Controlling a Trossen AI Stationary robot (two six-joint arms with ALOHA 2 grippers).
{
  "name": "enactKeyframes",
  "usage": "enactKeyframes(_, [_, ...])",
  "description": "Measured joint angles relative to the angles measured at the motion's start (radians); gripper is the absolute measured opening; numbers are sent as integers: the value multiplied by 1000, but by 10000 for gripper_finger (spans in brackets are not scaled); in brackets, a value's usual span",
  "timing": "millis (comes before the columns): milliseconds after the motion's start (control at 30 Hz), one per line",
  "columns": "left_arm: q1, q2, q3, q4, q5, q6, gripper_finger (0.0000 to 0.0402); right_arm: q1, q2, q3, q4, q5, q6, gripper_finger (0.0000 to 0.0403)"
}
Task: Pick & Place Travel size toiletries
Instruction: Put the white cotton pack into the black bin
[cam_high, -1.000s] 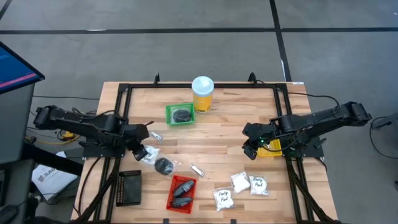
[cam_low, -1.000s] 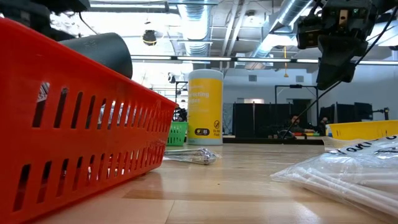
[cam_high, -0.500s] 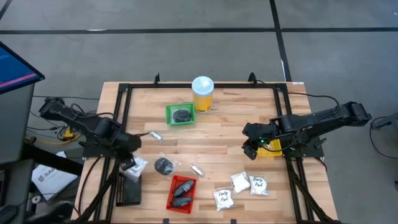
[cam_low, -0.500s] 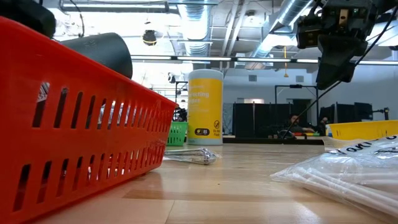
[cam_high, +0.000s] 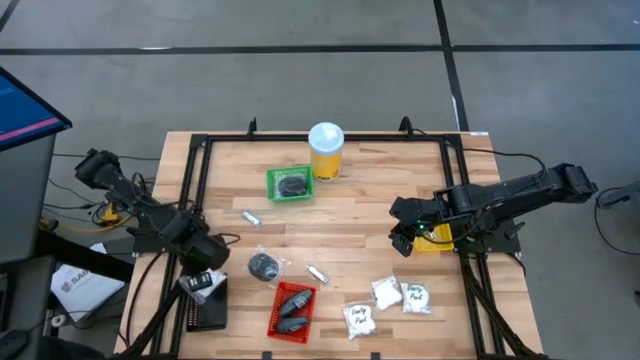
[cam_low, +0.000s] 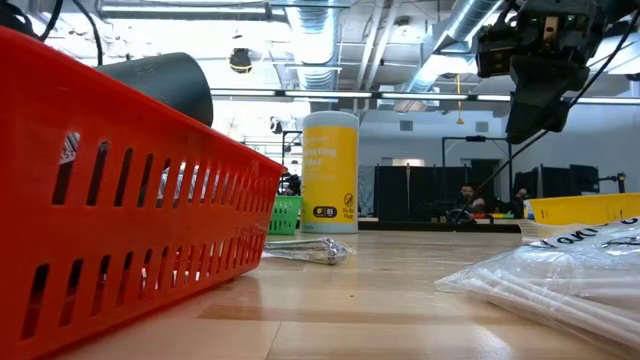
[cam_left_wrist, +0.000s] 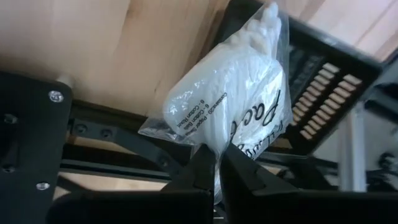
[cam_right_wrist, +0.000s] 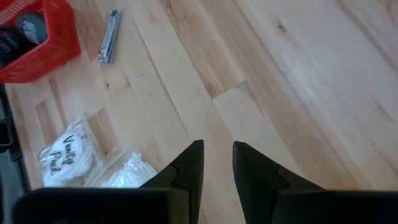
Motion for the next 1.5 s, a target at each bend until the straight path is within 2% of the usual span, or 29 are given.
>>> enactKeyframes(200, [-18,99,17,-11,1,92,1,0,0,0,0,6,-16,77])
enactKeyframes(500, [-18,280,127,-181,-37,256,1,0,0,0,0,7,-26,77])
enactKeyframes(867, [-20,465,238,-256,-86,433,1,0,0,0,0,7,-26,77])
enactKeyframes(1133, [-19,467,238,-255,-85,432,14,0,0,0,0,7,-26,77])
enactKeyframes(1500, [-18,391,238,-178,-78,269,44,0,0,0,0,8,-26,77])
